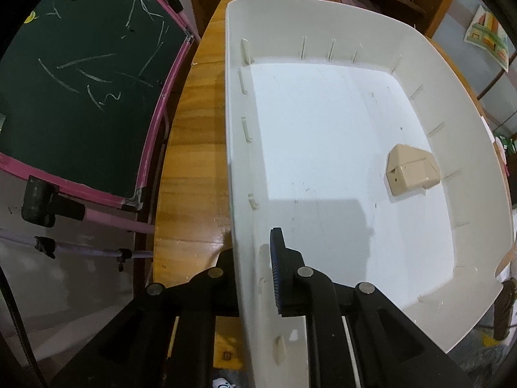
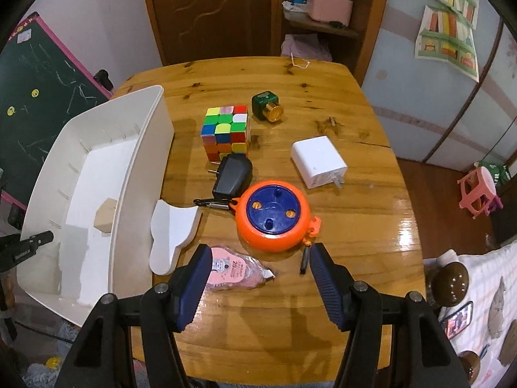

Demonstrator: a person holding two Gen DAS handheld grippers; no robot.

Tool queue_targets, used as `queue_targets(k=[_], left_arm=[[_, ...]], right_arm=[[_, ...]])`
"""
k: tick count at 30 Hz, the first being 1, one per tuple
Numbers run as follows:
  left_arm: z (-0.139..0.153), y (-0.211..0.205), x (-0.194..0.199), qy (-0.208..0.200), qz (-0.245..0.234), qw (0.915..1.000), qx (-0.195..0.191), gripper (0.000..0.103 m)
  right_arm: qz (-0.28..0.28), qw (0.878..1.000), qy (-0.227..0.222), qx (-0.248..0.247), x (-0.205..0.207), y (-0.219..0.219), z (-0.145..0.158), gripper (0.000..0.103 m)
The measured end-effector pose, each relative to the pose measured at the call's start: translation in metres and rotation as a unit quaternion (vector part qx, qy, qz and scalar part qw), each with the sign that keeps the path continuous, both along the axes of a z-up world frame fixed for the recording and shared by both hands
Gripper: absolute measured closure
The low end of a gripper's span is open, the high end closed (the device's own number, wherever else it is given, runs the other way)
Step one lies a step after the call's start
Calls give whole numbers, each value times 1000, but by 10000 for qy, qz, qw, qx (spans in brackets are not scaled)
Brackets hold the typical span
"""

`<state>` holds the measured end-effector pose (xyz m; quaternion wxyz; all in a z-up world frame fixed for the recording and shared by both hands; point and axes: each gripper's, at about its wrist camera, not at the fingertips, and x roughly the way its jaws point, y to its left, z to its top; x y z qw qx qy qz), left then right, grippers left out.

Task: Organize rigid objects
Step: 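Grasp the orange-and-blue tape reel with the right tool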

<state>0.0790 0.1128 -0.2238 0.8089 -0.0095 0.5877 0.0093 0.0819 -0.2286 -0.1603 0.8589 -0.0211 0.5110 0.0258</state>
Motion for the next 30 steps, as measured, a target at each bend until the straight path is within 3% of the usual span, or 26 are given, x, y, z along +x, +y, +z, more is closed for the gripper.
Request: queue_targets(k=[5, 15, 30], left_arm=[[-2, -2, -5, 18, -33, 10000, 60, 90], [-5, -8, -3, 93, -61, 9997, 197, 90], [-9, -10, 2, 195, -10, 9994, 275, 90]], right_arm=[[15, 9999, -136, 79, 19, -6, -13, 26], [768, 9951, -128, -603, 48, -1, -48, 26], [1267, 9885, 138, -811, 69, 9, -77, 21]])
